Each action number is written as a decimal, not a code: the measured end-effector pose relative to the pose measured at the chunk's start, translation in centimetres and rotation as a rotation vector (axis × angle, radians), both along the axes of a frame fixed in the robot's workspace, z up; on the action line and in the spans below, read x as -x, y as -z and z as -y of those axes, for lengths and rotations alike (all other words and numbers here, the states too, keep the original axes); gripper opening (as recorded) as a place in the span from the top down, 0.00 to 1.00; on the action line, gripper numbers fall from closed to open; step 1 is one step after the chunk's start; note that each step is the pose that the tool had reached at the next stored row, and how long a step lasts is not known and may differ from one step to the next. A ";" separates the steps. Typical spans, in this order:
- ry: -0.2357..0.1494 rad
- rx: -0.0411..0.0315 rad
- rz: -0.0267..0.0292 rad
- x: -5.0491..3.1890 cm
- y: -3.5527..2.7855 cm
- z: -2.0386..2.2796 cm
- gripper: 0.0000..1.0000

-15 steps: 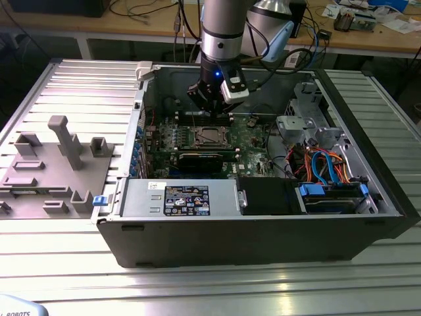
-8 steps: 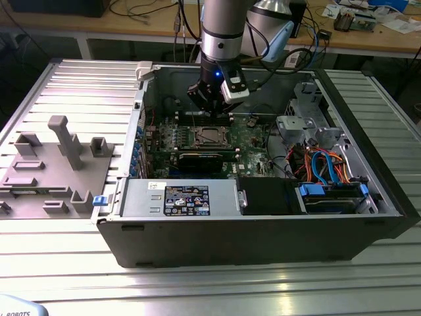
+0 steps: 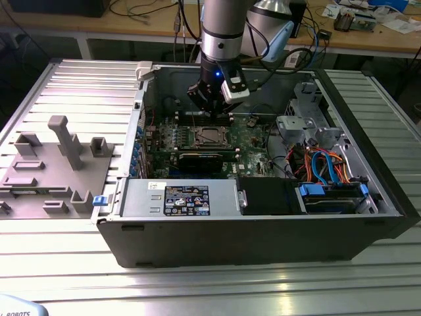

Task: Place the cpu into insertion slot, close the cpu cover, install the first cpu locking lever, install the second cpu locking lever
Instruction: 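Install the first cpu locking lever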

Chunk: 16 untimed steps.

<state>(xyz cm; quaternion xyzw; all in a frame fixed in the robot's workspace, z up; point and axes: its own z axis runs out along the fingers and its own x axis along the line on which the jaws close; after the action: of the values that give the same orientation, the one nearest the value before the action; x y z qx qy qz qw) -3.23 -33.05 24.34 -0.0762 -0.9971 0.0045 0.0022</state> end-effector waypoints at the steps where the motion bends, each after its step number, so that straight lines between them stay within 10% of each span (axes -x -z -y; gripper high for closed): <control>1: -0.002 0.0000 0.0000 0.00 0.00 0.00 0.89; 16: -0.035 0.0000 0.0000 0.00 0.00 0.00 0.89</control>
<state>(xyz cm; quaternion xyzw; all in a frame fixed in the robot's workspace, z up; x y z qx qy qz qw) -3.23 -33.05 24.34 -0.0587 -0.9983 0.0045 0.0022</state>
